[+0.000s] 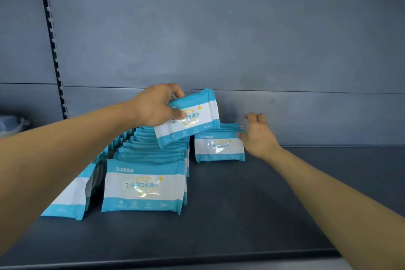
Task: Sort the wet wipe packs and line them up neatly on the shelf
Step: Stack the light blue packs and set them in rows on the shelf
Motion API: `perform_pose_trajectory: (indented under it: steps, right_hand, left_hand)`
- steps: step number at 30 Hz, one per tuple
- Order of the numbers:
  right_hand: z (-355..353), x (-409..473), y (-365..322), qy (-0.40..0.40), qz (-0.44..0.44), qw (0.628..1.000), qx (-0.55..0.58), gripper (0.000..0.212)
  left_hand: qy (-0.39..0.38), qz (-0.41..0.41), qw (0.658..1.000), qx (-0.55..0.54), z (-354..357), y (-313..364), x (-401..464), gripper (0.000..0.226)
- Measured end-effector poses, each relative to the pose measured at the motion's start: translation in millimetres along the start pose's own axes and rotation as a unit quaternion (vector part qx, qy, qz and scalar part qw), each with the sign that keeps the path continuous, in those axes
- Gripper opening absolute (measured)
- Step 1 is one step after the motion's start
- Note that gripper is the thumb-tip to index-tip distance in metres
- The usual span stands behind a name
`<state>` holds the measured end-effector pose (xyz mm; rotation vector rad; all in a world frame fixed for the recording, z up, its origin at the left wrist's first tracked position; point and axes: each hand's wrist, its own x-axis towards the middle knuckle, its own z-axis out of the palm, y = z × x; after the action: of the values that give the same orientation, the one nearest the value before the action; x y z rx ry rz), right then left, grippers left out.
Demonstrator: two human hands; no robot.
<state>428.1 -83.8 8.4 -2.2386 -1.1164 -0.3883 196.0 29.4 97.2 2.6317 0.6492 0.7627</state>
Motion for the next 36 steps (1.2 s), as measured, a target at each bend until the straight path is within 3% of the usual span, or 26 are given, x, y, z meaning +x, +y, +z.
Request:
perform_pose_trajectory:
  steps: [5, 12, 20, 25, 29, 36]
  right_hand:
    - [-25, -9, 26, -0.002, 0.022, 0.999, 0.041, 0.046]
    - [-25, -24, 31, -0.104, -0.016, 0.994, 0.041, 0.059]
    - [-8, -24, 19, -0.144, -0.046, 0.987, 0.048, 0.086]
    - [0, -23, 15, -0.113, -0.044, 0.993, 0.003, 0.083]
    - [2, -21, 11, -0.104, -0.037, 0.994, 0.006, 0.079]
    - [9, -19, 12, -0.077, -0.023, 0.997, -0.022, 0.07]
  left_hand:
    - [-0.066, 0.033, 0.997, 0.021, 40, 32, 25, 0.028]
    - [-0.145, 0.018, 0.982, 0.118, 105, 34, 46, 0.034]
    - [-0.094, 0.01, 0.965, 0.245, 116, 20, 49, 0.054]
    - [-0.084, -0.047, 0.926, 0.366, 104, 20, 46, 0.073]
    - [-0.091, -0.031, 0.902, 0.421, 107, 13, 47, 0.073]
    - [-0.081, -0.035, 0.938, 0.334, 110, 13, 44, 0.067]
